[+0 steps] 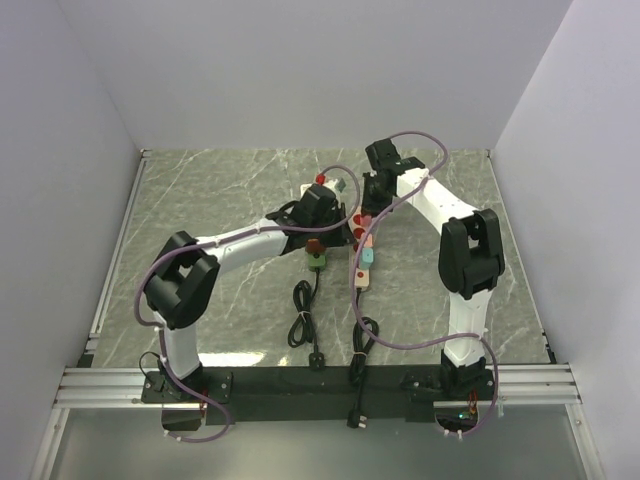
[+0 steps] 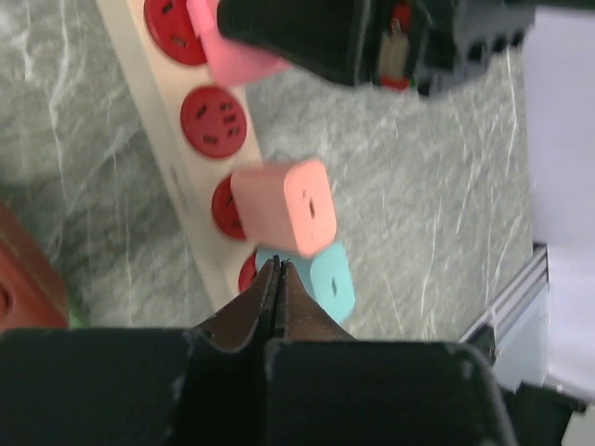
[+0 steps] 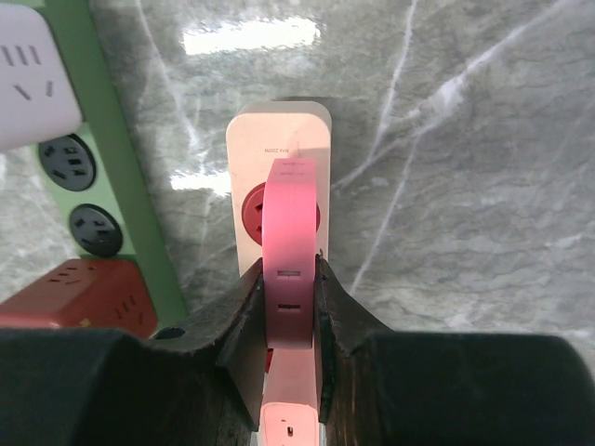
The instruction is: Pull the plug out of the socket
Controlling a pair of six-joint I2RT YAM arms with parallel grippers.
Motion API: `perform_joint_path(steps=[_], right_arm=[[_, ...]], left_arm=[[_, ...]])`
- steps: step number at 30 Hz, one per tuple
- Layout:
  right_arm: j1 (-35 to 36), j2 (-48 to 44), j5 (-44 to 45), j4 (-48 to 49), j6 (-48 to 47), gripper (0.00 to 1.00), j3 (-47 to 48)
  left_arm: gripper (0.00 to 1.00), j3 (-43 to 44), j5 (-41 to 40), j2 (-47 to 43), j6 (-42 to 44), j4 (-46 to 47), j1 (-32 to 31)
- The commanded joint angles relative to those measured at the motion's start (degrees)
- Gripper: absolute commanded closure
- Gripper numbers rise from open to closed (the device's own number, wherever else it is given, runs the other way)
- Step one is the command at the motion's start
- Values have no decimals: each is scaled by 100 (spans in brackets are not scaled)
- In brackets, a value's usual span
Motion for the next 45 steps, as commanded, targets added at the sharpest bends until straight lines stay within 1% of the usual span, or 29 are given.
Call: perform_joint_path(steps=[1,5,7,9,16,22,31,35,37,40,45], right_arm=[[71,11,-112,426,246,100,33],[62,38,-138,471,308,100,6],[71,64,-130,427,308,100,6],[71,82,-121,418,282,100,15],[71,152,-270,427,273,100,23],[89,152,-323,172,361,100,348],[97,-59,125,-557,492,100,946],[36,-523,-24,-242,519,100,473],[10,-603,-190,-145,528,100,332],[1,-674,-191,-294,545,100,375],[-8,-1051,2,-312,677,100,262]], left_arm=[[100,36,-231,195,-320,787,0],[100,563,-328,704,-347,640,0],[100,852,-503,1038,-399,159,-9],[100,959,-678,1250,-435,-19,-9],[100,1214,-811,1654,-373,-318,-44],[100,1171,-960,2006,-408,-573,-79],[100,1091,-961,2375,-329,-688,-88],[100,1056,-961,2437,-320,-705,-79],[100,1109,-961,2463,-277,-723,-79],[100,1197,-961,2551,-259,-767,-79],[100,1267,-908,2656,-259,-767,-79]])
